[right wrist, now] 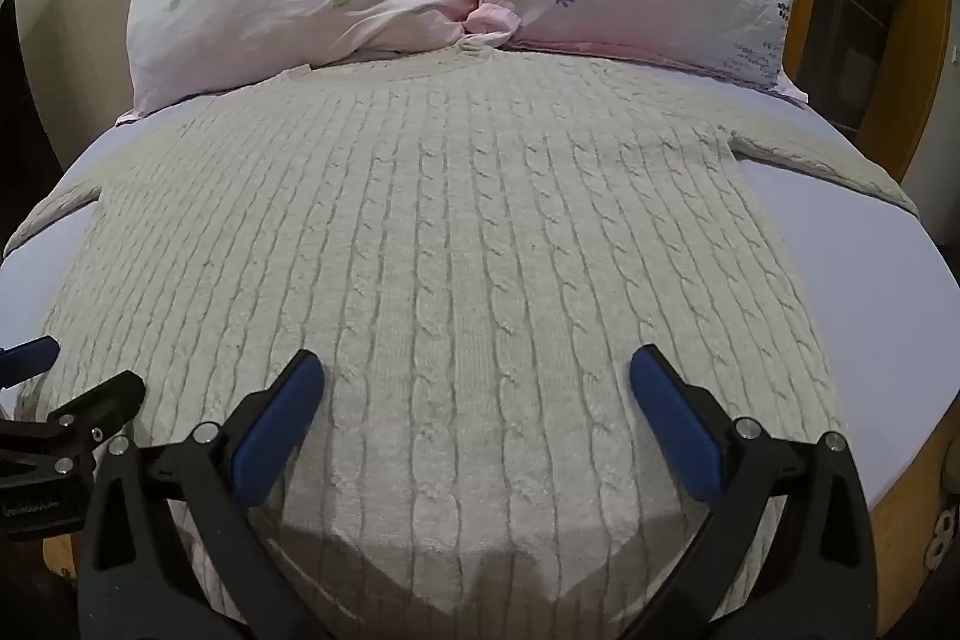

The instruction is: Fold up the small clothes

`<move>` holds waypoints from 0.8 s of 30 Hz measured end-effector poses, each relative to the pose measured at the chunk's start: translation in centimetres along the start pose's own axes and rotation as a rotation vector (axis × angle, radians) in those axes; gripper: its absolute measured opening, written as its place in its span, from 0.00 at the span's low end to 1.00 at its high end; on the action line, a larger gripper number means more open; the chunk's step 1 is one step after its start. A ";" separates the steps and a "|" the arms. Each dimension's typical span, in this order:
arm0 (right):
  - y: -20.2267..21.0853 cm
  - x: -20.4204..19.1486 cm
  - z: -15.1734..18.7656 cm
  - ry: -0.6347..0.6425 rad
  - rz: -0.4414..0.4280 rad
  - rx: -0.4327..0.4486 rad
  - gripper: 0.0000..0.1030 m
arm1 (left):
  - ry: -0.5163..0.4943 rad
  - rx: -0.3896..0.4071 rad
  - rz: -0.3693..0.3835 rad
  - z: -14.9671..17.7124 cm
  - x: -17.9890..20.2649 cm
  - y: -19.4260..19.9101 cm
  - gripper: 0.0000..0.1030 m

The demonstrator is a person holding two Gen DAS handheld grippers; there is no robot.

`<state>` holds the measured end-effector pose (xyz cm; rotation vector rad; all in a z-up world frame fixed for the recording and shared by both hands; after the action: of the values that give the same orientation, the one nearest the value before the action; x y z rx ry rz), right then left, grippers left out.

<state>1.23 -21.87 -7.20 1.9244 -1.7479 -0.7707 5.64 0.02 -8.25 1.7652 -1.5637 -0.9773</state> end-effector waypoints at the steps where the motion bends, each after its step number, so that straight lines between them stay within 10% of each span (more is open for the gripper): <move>1: 0.0 0.0 0.0 0.004 0.004 0.002 0.98 | 0.001 -0.001 0.000 0.0 0.0 0.0 0.99; 24: 0.1 -0.1 -0.1 0.003 0.003 0.002 0.98 | 0.003 0.005 0.004 -0.1 0.0 0.0 0.99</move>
<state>1.19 -21.81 -7.08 1.9231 -1.7501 -0.7648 5.67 0.01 -8.21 1.7653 -1.5688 -0.9696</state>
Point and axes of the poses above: each gripper's, at about its wrist camera, not at the fingertips, and y roughly against the way its jaws point, x to its right, z to its underside, the point moved 10 cm from there along -y, roughly the way its jaws point, and after that the axes turned 8 degrees about -z, right-handed, at the moved point
